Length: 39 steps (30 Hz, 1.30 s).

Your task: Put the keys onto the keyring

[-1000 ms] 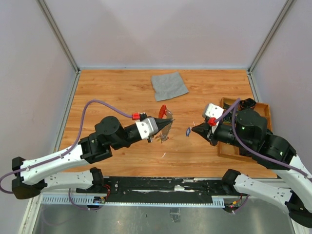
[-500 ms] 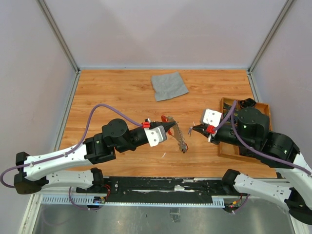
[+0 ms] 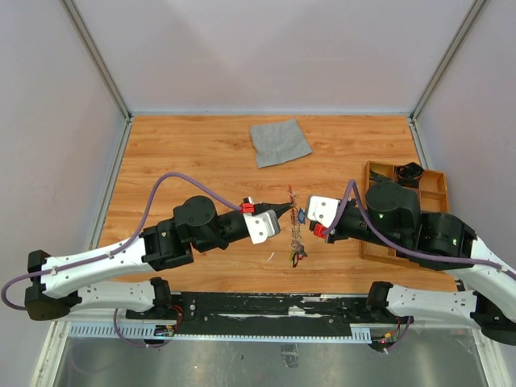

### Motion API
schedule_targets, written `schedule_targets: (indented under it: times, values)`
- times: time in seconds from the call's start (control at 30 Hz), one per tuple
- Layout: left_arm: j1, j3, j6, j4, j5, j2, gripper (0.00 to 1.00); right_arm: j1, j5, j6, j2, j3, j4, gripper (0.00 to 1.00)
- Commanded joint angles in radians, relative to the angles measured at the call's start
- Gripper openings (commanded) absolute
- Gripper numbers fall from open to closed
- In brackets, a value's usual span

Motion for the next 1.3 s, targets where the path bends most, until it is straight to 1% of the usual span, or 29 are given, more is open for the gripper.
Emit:
schedule_targets:
  times: [0.0,0.23,0.43,0.8,1.27]
  values:
    - [-0.012,0.053,0.020,0.020,0.020,0.007,0.01,0.081,0.155,-0.064,0.016,0.035,-0.004,0.01]
    - [-0.014,0.057,0.009,0.013,0.022,0.011,0.01,0.205,0.365,-0.100,0.041,0.029,0.028,0.01]
    - [-0.014,0.058,0.004,0.008,0.014,0.011,0.00,0.247,0.429,-0.113,0.032,0.027,0.054,0.00]
    - [-0.014,0.060,-0.004,0.015,0.003,0.018,0.00,0.270,0.440,-0.117,0.031,0.023,0.073,0.01]
    - [-0.015,0.059,-0.021,0.025,-0.028,0.017,0.00,0.280,0.418,-0.117,-0.004,-0.003,0.094,0.00]
